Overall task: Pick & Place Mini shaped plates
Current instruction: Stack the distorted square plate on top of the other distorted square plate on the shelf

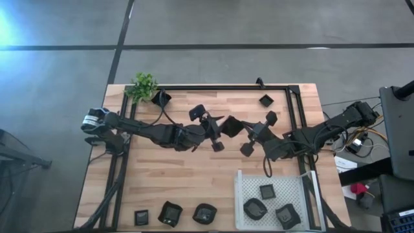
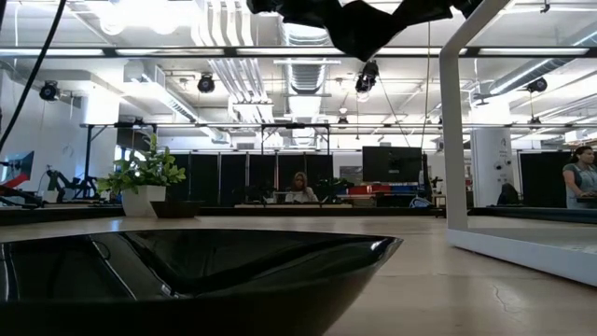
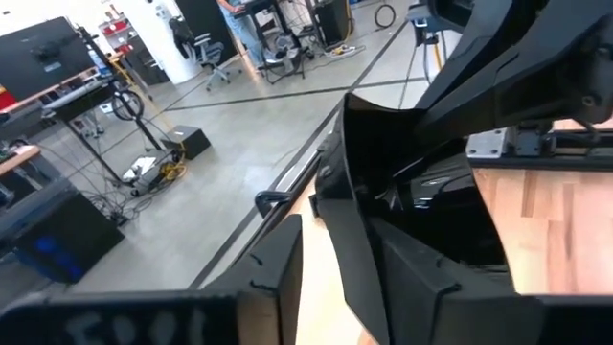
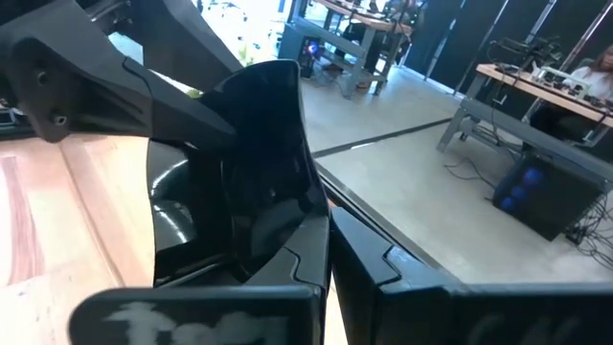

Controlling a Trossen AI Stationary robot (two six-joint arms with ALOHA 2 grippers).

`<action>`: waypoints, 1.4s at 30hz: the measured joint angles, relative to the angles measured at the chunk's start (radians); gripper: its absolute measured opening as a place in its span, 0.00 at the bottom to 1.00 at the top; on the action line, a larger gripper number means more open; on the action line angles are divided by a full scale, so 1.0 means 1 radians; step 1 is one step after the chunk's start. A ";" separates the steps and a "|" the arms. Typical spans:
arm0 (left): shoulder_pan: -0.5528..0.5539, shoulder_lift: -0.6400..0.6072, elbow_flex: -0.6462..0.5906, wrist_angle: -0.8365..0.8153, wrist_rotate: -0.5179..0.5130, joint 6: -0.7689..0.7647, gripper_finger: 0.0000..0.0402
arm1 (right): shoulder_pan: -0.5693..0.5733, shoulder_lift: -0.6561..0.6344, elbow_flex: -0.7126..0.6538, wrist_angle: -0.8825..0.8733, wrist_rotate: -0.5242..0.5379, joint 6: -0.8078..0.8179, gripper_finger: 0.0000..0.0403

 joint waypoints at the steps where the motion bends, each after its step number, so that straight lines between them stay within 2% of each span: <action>1: -0.002 0.000 0.000 0.000 0.006 -0.002 0.29 | 0.000 0.000 0.000 0.000 0.000 -0.002 0.02; 17: -0.017 -0.005 0.000 -0.002 0.014 -0.151 0.30 | 0.000 0.000 0.000 -0.001 0.004 0.000 0.02; 42: -0.040 -0.042 0.000 -0.020 0.016 -0.150 0.30 | 0.000 0.001 0.000 -0.003 0.004 0.001 0.02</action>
